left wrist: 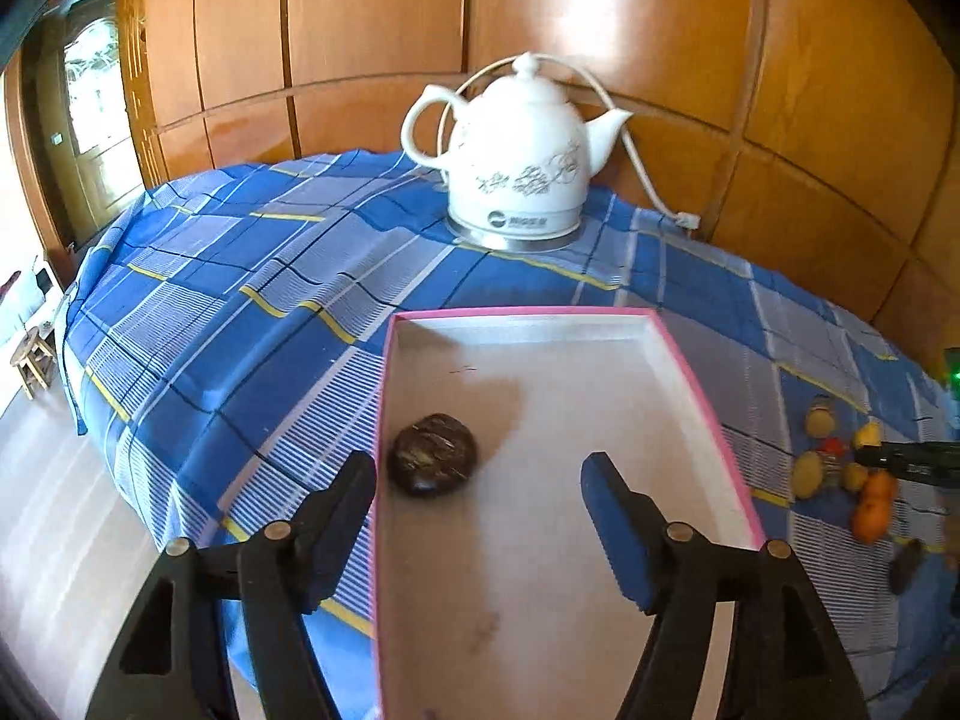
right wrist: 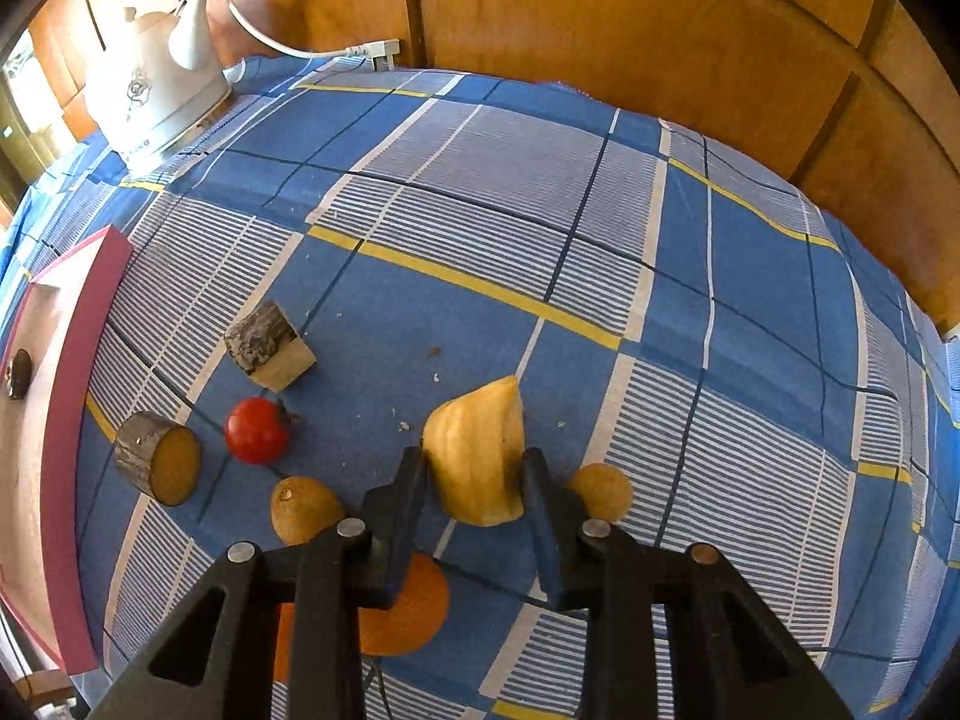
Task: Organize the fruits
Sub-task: 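Close the right gripper on the yellow fruit wedge, then carry the yellow wedge into the pink tray and open the right gripper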
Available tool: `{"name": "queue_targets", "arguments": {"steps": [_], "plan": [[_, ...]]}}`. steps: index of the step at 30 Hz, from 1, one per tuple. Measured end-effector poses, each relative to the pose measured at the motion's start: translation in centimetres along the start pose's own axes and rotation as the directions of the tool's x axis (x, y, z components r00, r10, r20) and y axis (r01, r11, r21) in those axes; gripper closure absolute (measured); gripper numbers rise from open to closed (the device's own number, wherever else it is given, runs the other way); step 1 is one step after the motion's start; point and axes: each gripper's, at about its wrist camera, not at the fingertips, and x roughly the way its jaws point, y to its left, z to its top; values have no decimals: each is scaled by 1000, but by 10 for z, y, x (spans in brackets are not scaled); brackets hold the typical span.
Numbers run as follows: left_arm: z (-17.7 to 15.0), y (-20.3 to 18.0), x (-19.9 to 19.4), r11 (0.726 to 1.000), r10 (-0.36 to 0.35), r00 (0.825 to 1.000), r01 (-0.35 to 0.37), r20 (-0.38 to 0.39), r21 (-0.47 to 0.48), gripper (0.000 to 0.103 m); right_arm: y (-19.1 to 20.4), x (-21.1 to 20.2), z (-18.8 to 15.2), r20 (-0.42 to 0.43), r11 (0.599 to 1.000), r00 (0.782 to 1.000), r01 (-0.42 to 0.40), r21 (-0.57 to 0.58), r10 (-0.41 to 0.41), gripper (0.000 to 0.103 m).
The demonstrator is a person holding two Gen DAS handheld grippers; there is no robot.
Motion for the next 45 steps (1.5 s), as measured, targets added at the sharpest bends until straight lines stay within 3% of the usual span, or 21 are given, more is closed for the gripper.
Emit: {"name": "queue_targets", "arguments": {"steps": [6, 12, 25, 31, 35, 45], "plan": [[-14, -20, -21, 1000, -24, 999, 23, 27, 12, 28, -4, -3, -5, 18, 1000, 1000, -11, 19, 10, 71], [-26, -29, -33, 1000, -16, 999, 15, 46, 12, 16, -3, -9, -9, 49, 999, 999, -6, 40, 4, 72], [-40, -25, -41, 1000, 2, 998, -2, 58, 3, 16, 1, -45, -8, 157, 997, 988, -25, 72, 14, 77], [-42, -18, -42, 1000, 21, 998, -21, 66, -9, 16, 17, -69, -11, 211, 992, 972, -118, 52, 105, 77], [-44, -9, -38, 999, 43, 998, -41, 55, -35, 16, 50, -82, -15, 223, 979, 954, -202, -21, 202, 77], [-45, 9, -37, 993, 83, 995, -78, 54, -83, 14, 162, -81, -27, 124, 901, 906, -372, -223, 404, 77]]}}
